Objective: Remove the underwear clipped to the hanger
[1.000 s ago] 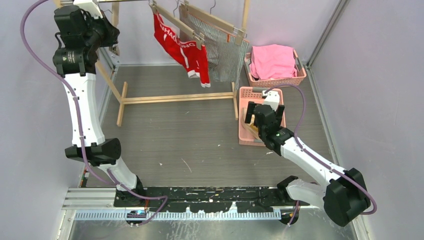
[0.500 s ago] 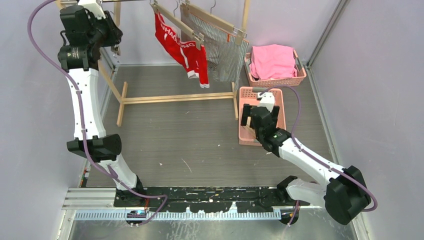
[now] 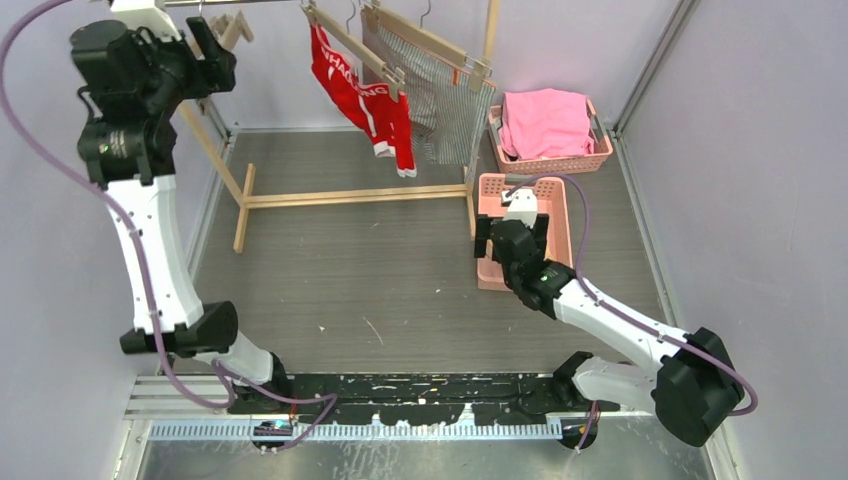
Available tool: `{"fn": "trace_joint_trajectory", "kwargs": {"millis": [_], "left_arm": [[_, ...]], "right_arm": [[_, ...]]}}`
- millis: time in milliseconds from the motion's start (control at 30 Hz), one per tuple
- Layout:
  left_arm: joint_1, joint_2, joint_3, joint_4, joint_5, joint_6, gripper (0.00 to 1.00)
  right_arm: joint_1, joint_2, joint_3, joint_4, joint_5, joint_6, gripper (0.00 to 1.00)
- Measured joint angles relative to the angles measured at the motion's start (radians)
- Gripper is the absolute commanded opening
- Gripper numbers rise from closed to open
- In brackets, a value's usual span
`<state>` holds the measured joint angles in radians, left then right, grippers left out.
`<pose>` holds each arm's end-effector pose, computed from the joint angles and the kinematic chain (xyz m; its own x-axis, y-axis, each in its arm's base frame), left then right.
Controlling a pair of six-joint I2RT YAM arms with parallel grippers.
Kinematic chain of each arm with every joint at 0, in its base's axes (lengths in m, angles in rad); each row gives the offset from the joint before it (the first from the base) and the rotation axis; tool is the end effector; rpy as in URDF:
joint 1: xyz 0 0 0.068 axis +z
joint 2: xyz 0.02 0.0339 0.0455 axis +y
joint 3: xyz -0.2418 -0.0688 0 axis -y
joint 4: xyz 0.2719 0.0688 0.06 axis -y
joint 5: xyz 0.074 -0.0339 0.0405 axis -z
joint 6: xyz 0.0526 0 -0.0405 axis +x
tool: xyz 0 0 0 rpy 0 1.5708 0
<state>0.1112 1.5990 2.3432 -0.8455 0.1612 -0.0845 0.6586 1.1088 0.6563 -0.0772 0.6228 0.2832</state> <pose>0.3105 0.0262 0.5708 -0.1043 -0.0955 -0.9900 0.0405 0.9941 -0.1001 0.2432 0.1494 0.2061 -0.4113 -0.0313 -0.9109 0.0166 0.9990 -0.0419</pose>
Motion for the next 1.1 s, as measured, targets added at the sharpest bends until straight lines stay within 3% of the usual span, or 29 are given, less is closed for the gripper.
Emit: {"fn": "trace_joint_trajectory", "kwargs": {"millis": [233,400,500,567,600,667,733,767,967,1100], "left_arm": [[0.000,-0.177,0.010,-0.051,-0.052,0.007,0.79],[0.000,-0.278,-0.064,-0.091,-0.078,0.007,0.70],[0.000,-0.310,-0.123,-0.098,-0.022,-0.017,0.68],[-0.005,-0.304,-0.123,-0.103,0.028,-0.038,0.68],[-0.017,-0.290,-0.116,-0.103,0.056,-0.050,0.68],[-0.038,-0.266,-0.110,-0.103,0.080,-0.061,0.68],[-0.073,-0.241,-0.110,-0.103,0.093,-0.067,0.68],[-0.103,-0.226,-0.109,-0.103,0.099,-0.073,0.67],[-0.246,-0.179,-0.106,-0.101,0.106,-0.082,0.70],[-0.266,-0.171,-0.116,-0.080,0.105,-0.083,0.73]], "right_arm": [[0.090,-0.087,0.036,-0.075,0.042,-0.031,1.00],[0.190,-0.167,0.089,-0.115,0.075,-0.048,0.99],[0.225,-0.204,0.104,-0.122,0.074,-0.054,0.95],[0.239,-0.218,0.111,-0.112,0.069,-0.069,0.83],[0.243,-0.220,0.112,-0.100,0.061,-0.079,0.72],[0.248,-0.215,0.114,-0.072,0.043,-0.108,0.36],[0.250,-0.192,0.126,-0.031,0.027,-0.150,0.08],[0.250,-0.169,0.141,-0.001,0.019,-0.164,0.04],[0.250,-0.005,0.278,0.146,-0.023,-0.263,0.03],[0.250,0.105,0.362,0.257,-0.042,-0.325,0.02]]}}
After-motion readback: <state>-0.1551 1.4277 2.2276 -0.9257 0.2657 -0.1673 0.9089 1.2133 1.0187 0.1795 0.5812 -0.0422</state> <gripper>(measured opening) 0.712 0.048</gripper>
